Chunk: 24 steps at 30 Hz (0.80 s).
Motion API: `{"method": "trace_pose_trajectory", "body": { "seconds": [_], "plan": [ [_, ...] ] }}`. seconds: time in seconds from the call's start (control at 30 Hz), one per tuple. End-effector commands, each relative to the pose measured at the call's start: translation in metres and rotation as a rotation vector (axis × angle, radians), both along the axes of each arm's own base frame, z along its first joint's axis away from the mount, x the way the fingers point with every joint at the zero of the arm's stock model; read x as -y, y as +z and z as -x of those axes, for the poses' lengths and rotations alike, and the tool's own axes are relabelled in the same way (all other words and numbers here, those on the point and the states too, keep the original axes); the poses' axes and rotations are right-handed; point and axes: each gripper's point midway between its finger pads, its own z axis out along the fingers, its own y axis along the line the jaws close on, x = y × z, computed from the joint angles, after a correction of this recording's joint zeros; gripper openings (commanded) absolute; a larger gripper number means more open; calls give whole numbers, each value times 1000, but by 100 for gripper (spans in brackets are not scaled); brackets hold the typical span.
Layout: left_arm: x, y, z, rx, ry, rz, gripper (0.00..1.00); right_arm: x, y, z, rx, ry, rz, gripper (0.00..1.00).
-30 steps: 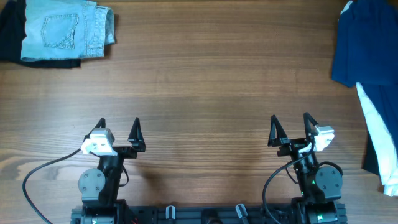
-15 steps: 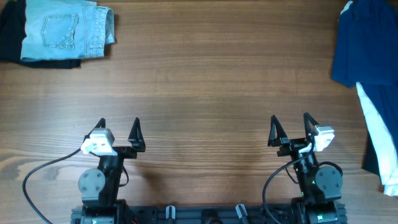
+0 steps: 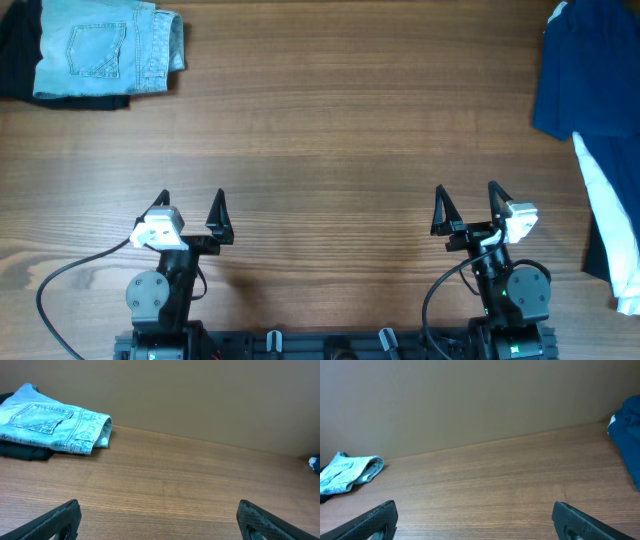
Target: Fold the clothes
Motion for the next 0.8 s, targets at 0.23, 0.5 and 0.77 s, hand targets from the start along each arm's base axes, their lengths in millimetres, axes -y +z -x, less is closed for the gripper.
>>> {"method": "trace_pose_trajectory", "body": {
  "seconds": [0.23,0.5,0.77],
  "plan": [
    [0,-2,0,-2,3,5,100,0,-1,0,1,2,16,100],
    [0,-2,0,-2,3,5,100,0,-1,0,1,2,16,100],
    [0,-2,0,-2,3,5,100,-2,13,0,-34,16,-527,100]
  ]
}}
